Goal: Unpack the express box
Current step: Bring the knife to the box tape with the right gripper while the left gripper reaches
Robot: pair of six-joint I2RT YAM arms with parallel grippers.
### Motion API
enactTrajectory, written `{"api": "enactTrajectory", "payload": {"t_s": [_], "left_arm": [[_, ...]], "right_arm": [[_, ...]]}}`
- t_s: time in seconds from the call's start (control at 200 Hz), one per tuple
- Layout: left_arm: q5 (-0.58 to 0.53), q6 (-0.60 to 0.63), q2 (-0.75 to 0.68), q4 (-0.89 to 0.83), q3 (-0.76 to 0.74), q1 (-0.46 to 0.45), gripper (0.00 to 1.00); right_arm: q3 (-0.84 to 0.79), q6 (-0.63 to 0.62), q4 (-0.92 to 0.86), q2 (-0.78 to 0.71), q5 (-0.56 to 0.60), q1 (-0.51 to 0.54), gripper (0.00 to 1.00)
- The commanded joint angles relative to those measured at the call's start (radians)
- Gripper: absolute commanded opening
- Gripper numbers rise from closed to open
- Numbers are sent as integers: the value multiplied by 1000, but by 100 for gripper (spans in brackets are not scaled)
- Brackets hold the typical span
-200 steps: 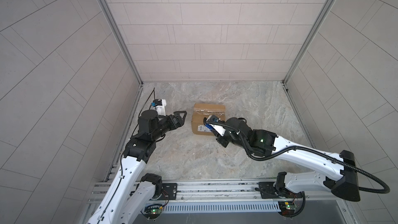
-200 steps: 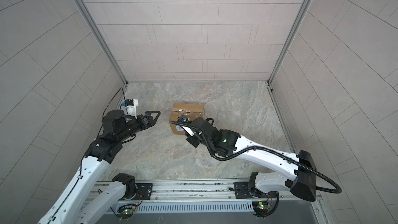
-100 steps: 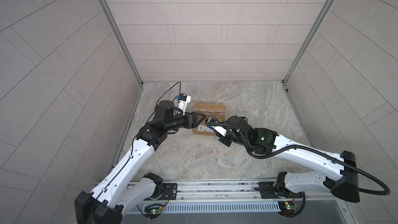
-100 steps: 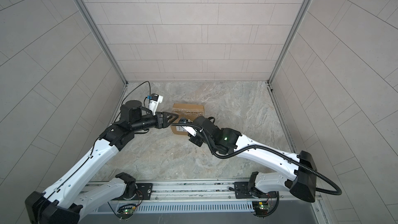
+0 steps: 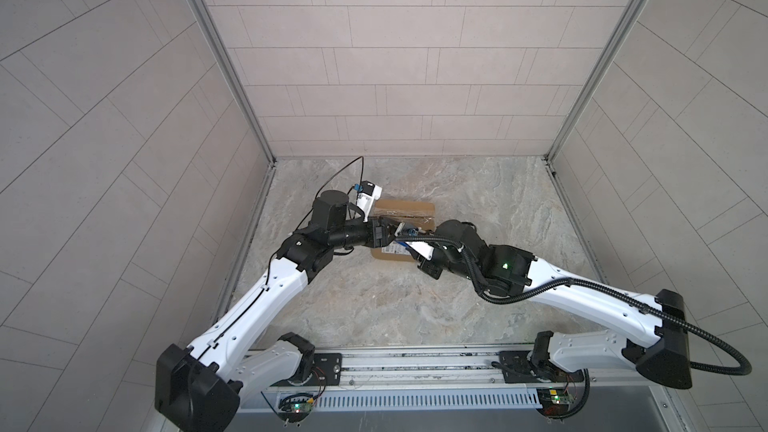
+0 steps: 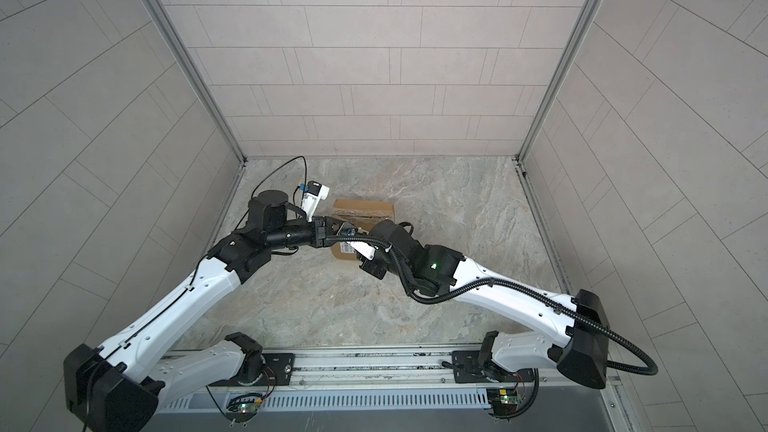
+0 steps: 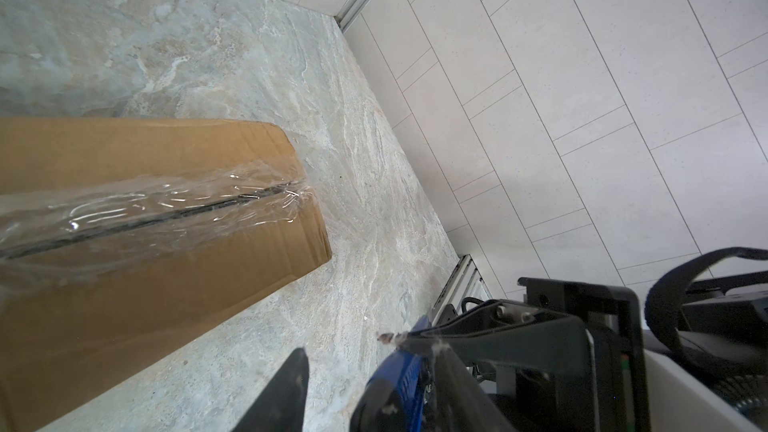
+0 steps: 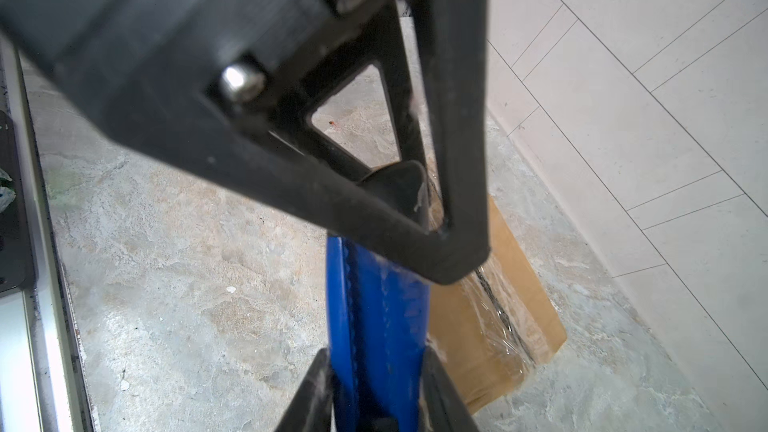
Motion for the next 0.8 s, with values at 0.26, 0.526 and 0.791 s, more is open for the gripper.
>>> {"api": "enactTrajectory", "payload": {"t_s": [0.26, 0.526, 0.791], "left_arm": [[36, 16, 16, 3, 35, -13, 48], [34, 15, 28, -2, 34, -18, 43], [37, 13, 39, -10, 47, -18, 32]], "right_arm": [[28, -45, 29, 19, 51, 1, 6], [30, -54, 40, 29, 56, 1, 6], [28, -68, 46, 32, 75, 1, 6]]}}
